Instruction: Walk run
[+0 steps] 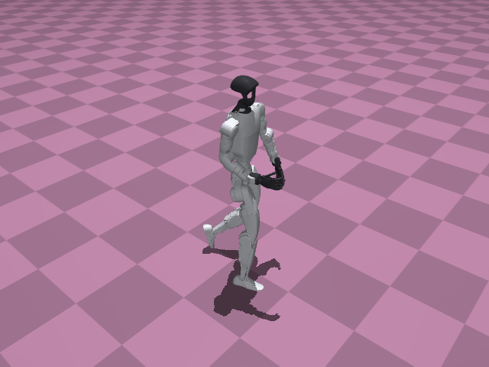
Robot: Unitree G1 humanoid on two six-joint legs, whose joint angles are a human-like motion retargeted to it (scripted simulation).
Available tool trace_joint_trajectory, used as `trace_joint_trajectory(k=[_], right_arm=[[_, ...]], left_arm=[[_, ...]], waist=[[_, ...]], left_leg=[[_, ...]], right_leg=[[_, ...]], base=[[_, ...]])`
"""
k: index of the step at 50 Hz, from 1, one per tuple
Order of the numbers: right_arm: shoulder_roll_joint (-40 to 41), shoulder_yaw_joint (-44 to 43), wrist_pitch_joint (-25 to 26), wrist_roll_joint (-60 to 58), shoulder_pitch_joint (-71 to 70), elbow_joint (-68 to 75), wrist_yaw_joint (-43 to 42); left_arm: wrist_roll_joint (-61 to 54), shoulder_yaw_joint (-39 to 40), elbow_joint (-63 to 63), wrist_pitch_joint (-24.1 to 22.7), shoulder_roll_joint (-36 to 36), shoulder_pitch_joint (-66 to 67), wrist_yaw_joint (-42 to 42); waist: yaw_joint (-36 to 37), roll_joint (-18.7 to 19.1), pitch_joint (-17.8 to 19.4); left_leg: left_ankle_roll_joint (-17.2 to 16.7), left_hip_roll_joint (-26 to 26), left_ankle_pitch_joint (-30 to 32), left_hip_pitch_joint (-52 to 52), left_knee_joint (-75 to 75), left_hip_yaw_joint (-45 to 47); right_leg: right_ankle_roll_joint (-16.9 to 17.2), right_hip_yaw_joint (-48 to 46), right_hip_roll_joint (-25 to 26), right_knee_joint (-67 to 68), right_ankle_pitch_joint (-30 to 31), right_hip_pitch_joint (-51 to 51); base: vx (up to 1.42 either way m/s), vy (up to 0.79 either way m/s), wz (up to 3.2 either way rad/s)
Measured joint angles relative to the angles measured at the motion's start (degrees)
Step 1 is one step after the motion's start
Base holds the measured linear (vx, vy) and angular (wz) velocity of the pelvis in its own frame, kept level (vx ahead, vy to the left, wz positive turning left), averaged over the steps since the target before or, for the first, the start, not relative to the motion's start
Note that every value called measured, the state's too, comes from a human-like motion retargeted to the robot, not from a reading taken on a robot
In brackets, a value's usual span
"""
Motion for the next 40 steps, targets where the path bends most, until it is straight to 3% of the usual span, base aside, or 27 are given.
trace_joint_trajectory(k=[2, 5, 7, 10, 13, 17, 18, 20, 23, 25, 27, 28, 30, 32, 35, 37, 40], right_arm=[[-0.1, -0.1, 0.2, 1.2, -1.7, 1.0, 0.5], [-1.2, 0.0, -0.1, 0.9, -3.2, 0.7, 0.6], [-2.3, 0.4, -0.7, 0.3, -3.6, -0.5, 0.6], [-4.0, 0.2, -1.2, 0.9, -4.2, -2.5, 1.1], [-6.1, -0.7, -1.2, 2.6, -4.5, -3.8, 2.2], [-7.5, -1.6, -1.4, 3.5, -3.8, -3.4, 2.6], [-7.3, -1.5, -1.2, 3.3, -3.5, -2.9, 2.4], [-6.3, -1.2, -0.5, 2.2, -2.8, -1.7, 1.7], [-3.3, -2.2, -0.7, -0.8, -1.3, -0.7, 1.2], [-1.3, -2.0, -1.2, -2.2, -0.3, -0.9, 0.1], [-0.2, -2.4, -1.8, -1.2, 1.0, -0.9, -1.1], [0.1, -2.9, -2.0, 0.0, 1.8, -0.8, -1.0], [0.4, -3.7, -1.7, 2.8, 3.2, -0.4, 0.2], [-0.4, -3.9, -1.5, 4.7, 4.5, -0.4, 1.2], [-2.2, -4.6, -1.9, 4.4, 5.3, -0.5, 2.0], [-3.3, -4.8, -1.9, 3.0, 5.4, -0.7, 2.6], [-4.3, -4.6, -2.1, 1.2, 5.6, -1.0, 2.7]], left_arm=[[2.7, 0.5, 6.9, 4.9, -0.8, 4.6, -1.0], [3.6, 3.4, 10.0, 11.9, -3.1, 15.8, 0.1], [2.5, 4.9, 10.0, 11.4, -4.8, 23.8, -0.3], [1.9, 6.7, 10.0, 8.8, -6.6, 33.8, -2.4], [2.6, 9.5, 10.0, 7.9, -6.7, 40.9, -2.5], [0.6, 13.9, 10.0, 13.4, -6.1, 46.1, -1.8], [-1.6, 14.5, 10.0, 15.5, -6.0, 46.5, -1.8], [-6.8, 15.8, 10.0, 18.8, -5.5, 46.1, -1.0], [-14.2, 18.7, 10.0, 16.9, -5.9, 41.3, 0.3], [-16.9, 21.9, 10.0, 13.5, -6.7, 34.8, 0.1], [-19.2, 23.4, 10.0, 9.5, -7.6, 26.4, 1.6], [-20.9, 23.4, 10.0, 7.7, -8.3, 22.0, 3.5], [-25.7, 20.1, 7.0, 5.2, -10.4, 14.0, 8.2], [-30.7, 12.5, 2.5, 3.7, -11.7, 7.5, 11.0], [-28.3, 5.5, -6.7, 2.5, -12.1, 0.5, 9.2], [-23.1, 4.3, -12.0, 1.6, -11.6, -3.5, 6.7], [-18.9, 0.9, -17.4, 0.4, -9.0, -8.6, 5.2]], waist=[[1.0, -0.7, 0.5], [5.7, -2.5, 1.3], [9.8, -3.8, 1.7], [13.9, -3.3, 2.7], [16.1, -1.4, 3.7], [15.6, -1.3, 2.8], [16.7, -2.0, 2.5], [19.6, -3.8, 1.6], [21.5, -2.5, 0.2], [20.9, 0.9, 0.2], [21.0, 4.0, -0.3], [21.4, 5.2, -0.4], [21.5, 6.4, -0.3], [19.4, 7.5, -0.5], [16.1, 7.4, -1.0], [14.7, 6.0, -1.2], [12.6, 3.4, -1.2]], left_leg=[[4.7, 1.8, -8.3, -4.2, 3.1, 4.1], [5.7, -0.7, -15.8, -9.9, 0.0, 8.3], [5.6, -3.6, -20.8, -13.2, -7.0, 9.9], [6.0, -3.8, -26.2, -16.2, -22.4, 12.5], [9.6, -5.0, -28.0, -17.4, -37.5, 16.4], [15.9, -8.2, -28.5, -15.9, -48.8, 25.9], [18.7, -8.1, -26.6, -15.2, -48.4, 26.6], [19.7, -5.8, -28.2, -13.4, -45.1, 28.6], [19.7, -4.3, -33.1, -17.5, -37.6, 14.8], [19.7, -1.0, -34.9, -16.6, -34.9, 15.0], [19.7, -1.2, -36.0, -13.2, -35.9, 12.1], [19.7, -2.0, -36.3, -11.3, -36.7, 10.3], [19.7, -4.6, -36.1, -7.5, -39.1, 6.1], [19.7, -6.2, -35.2, -4.5, -41.1, 1.2], [19.7, -9.0, -34.5, -1.1, -42.9, -6.4], [19.7, -11.6, -34.7, 0.5, -43.0, -11.5], [19.7, -15.7, -35.6, 3.8, -42.6, -18.8]], right_leg=[[-0.9, -1.3, 1.4, -1.7, 0.3, 3.0], [-1.2, 0.4, 3.3, -6.1, 2.5, 7.7], [-1.2, 1.7, 4.3, -8.5, 3.8, 10.4], [-1.3, 1.1, 7.3, -10.9, 3.5, 14.3], [-1.7, -1.8, 10.9, -12.1, 1.2, 18.6], [0.6, -6.0, 12.8, -10.7, 0.1, 22.8], [2.1, -5.3, 12.7, -9.3, 1.8, 23.5], [6.6, -2.8, 13.0, -5.6, 8.6, 24.6], [14.7, -5.1, 14.7, 5.7, 26.0, 20.9], [15.3, -2.4, 19.9, 16.6, 32.2, 15.4], [15.3, 1.4, 24.0, 23.8, 29.6, 11.0], [15.3, 2.6, 23.5, 26.7, 25.1, 9.3], [14.6, 3.8, 20.2, 29.7, 18.0, 6.6], [11.1, 1.6, 15.7, 28.0, 13.7, 4.0], [6.6, -0.1, 8.2, 19.6, 8.4, 1.0], [5.8, 0.0, 4.2, 9.8, 8.1, 0.1], [3.7, 7.1, 1.4, -4.2, 6.2, -1.7]], base=[[0.81, -0.47, 0.2], [0.9, -0.39, -0.79], [0.88, -0.3, -1.1], [0.77, -0.21, -0.36], [0.74, -0.14, 0.47], [1.03, -0.17, 0.99], [0.99, -0.35, -0.12], [1.22, -0.47, -0.61], [0.81, -0.16, 0.14], [0.84, -0.05, 1.29], [0.72, 0.14, 2.03], [0.76, 0.36, 2.14], [0.76, 0.33, 2.42], [0.65, 0.06, 3.05], [0.66, -0.14, 3.03], [0.49, -0.22, 2.59], [0.57, -0.29, 2.29]])
